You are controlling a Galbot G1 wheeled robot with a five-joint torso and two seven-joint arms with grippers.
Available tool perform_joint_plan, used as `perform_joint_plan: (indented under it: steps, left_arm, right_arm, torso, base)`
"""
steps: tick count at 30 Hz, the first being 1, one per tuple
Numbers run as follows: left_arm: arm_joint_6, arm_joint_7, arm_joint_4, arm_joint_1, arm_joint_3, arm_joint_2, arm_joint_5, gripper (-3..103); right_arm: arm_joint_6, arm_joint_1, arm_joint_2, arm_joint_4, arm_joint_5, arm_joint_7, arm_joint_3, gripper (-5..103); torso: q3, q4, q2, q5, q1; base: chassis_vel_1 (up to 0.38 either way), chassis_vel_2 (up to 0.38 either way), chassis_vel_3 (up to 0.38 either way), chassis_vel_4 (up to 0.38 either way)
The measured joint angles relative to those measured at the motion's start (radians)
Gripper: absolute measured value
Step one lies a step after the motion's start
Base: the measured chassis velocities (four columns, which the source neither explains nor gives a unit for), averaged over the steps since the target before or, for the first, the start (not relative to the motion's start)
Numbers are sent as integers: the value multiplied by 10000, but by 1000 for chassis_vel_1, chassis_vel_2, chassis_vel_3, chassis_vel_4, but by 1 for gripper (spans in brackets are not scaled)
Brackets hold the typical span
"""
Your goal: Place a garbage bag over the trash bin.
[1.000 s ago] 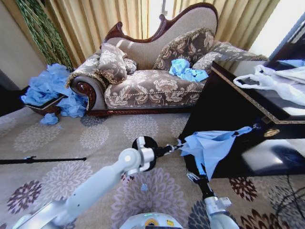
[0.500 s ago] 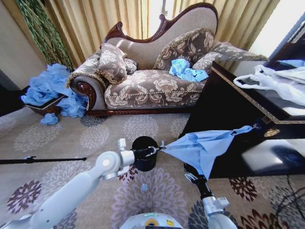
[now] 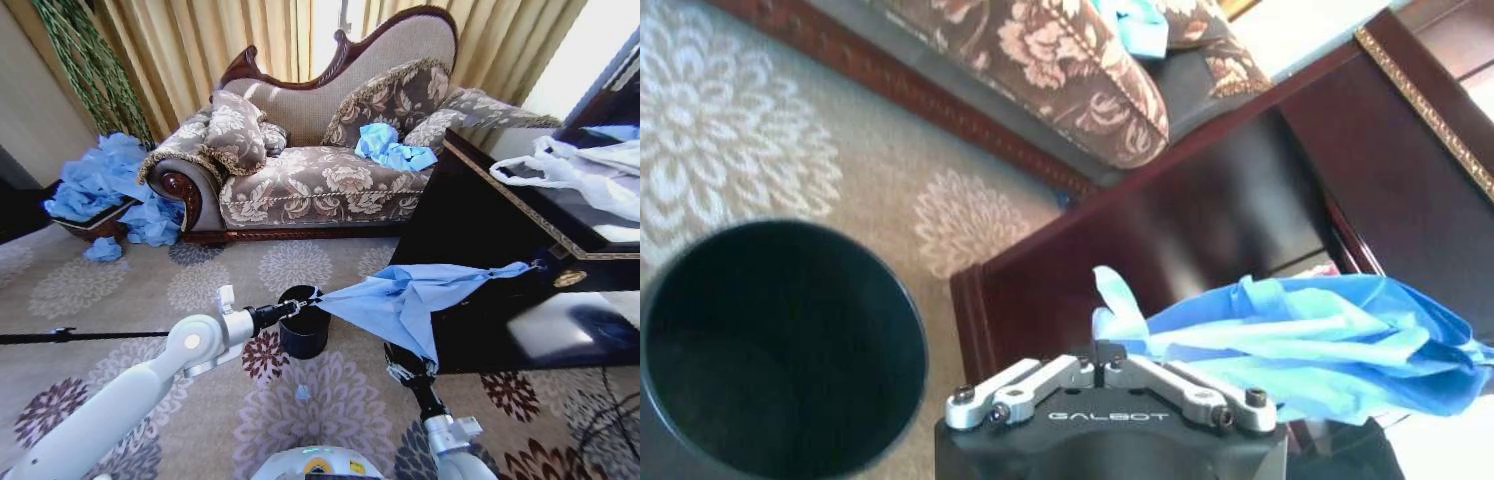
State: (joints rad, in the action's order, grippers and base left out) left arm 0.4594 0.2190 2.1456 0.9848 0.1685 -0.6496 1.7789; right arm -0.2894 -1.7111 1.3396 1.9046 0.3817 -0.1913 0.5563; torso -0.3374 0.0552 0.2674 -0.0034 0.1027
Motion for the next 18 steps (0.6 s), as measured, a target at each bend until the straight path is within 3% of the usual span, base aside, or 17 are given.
perform_joint_plan:
  steps: [9, 18]
  left_arm:
    - [-3, -118, -276, -440, 64, 403, -47, 0]
    - [95, -683, -424, 633, 1415, 932, -255, 0]
  right_arm:
    - [-273, -320, 195, -316, -1, -657, 15, 100]
    - [-279, -132, 224, -393, 9, -662, -30, 100]
  torso:
    - [0, 2, 0, -1, 0]
    - [0, -1, 0, 1, 0]
  base:
    - [0, 0, 0, 0]
    - [0, 0, 0, 0]
